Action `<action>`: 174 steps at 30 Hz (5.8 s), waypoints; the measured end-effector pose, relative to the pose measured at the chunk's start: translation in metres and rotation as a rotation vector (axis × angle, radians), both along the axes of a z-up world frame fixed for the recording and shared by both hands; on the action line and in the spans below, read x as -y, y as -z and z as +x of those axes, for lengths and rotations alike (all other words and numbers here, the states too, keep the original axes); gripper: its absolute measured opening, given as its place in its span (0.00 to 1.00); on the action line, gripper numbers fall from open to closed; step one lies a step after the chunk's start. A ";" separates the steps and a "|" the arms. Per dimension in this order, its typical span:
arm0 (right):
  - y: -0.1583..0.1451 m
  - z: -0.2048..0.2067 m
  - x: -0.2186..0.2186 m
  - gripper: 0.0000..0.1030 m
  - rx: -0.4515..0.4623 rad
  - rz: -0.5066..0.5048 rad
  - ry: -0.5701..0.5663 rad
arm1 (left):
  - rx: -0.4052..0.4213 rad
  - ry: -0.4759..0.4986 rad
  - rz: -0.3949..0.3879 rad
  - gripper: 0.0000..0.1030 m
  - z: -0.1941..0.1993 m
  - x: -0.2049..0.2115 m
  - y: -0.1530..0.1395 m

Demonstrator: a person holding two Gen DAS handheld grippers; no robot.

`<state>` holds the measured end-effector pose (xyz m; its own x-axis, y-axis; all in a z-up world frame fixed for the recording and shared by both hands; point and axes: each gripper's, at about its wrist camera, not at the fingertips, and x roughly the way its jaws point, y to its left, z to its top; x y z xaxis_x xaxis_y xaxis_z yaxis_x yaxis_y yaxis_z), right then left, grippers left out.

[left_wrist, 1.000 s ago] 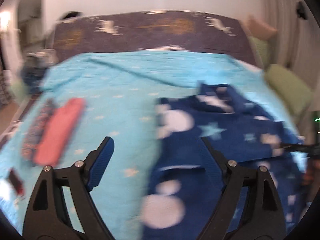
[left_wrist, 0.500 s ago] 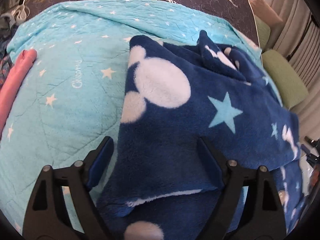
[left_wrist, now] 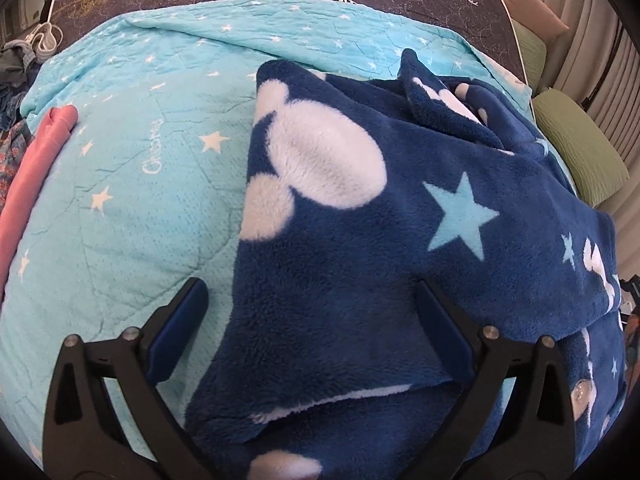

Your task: Fold small clothes

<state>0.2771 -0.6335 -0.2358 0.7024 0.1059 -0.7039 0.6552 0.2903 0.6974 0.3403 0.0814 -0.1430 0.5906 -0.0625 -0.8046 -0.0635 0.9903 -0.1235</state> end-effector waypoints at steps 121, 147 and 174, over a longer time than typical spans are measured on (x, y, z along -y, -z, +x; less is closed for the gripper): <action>-0.114 0.084 -0.401 0.50 0.182 -0.642 -1.058 | 0.222 0.098 0.162 0.18 0.018 0.014 -0.071; -0.098 0.176 -0.412 0.34 -0.020 -0.892 -1.009 | 0.079 0.259 -0.028 0.51 0.035 0.046 -0.025; -0.165 -0.136 -0.313 0.47 0.070 -0.674 -1.001 | 0.210 0.163 -0.017 0.78 -0.231 -0.027 -0.089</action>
